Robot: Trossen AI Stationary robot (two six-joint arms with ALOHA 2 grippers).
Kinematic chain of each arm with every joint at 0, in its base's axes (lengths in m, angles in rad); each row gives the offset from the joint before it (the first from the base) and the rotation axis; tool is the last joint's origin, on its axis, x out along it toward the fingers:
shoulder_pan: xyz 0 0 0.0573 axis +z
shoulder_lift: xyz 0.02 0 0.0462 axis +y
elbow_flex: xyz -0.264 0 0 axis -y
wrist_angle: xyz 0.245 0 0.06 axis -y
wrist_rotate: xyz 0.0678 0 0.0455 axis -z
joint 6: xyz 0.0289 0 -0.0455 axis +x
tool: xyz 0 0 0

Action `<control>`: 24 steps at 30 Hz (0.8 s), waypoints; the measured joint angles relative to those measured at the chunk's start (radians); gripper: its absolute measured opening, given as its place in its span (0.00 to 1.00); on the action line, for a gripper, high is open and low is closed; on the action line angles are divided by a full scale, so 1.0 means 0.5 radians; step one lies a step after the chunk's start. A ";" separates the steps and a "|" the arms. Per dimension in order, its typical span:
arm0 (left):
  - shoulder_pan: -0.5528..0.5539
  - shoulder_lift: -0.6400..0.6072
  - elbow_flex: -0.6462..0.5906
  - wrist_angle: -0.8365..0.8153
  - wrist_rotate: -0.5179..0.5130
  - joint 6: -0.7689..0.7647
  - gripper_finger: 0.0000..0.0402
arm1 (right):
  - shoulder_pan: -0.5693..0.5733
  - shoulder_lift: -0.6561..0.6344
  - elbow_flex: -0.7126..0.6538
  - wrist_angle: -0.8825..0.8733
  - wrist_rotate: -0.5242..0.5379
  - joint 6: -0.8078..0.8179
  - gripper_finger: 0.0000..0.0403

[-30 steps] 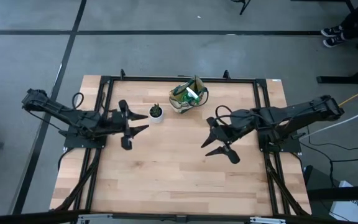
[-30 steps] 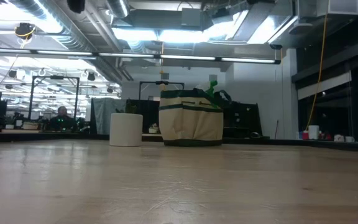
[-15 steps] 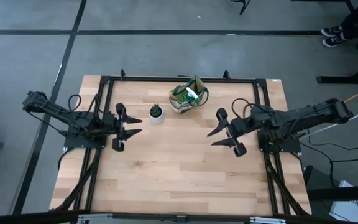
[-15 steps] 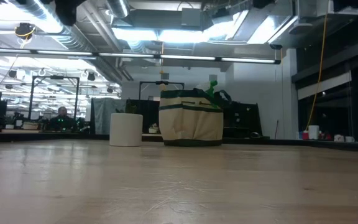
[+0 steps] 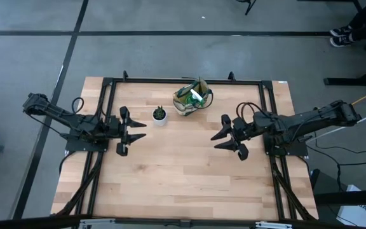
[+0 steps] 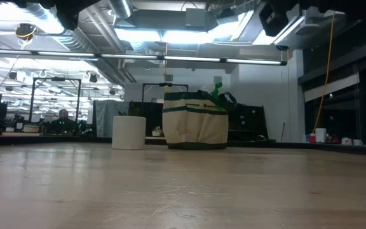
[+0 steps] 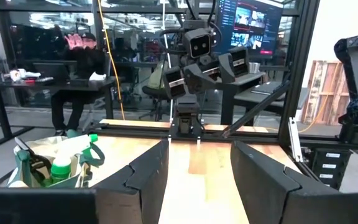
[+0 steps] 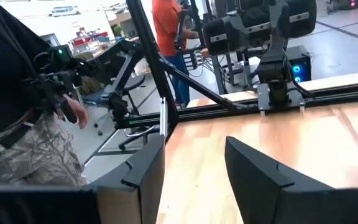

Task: Pick & Place Garden tools in Gardening bag
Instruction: Return to Home Position

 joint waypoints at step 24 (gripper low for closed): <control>0.000 -0.001 0.000 0.000 -0.001 -0.001 0.42 | -0.003 0.001 0.000 0.000 -0.001 -0.188 0.42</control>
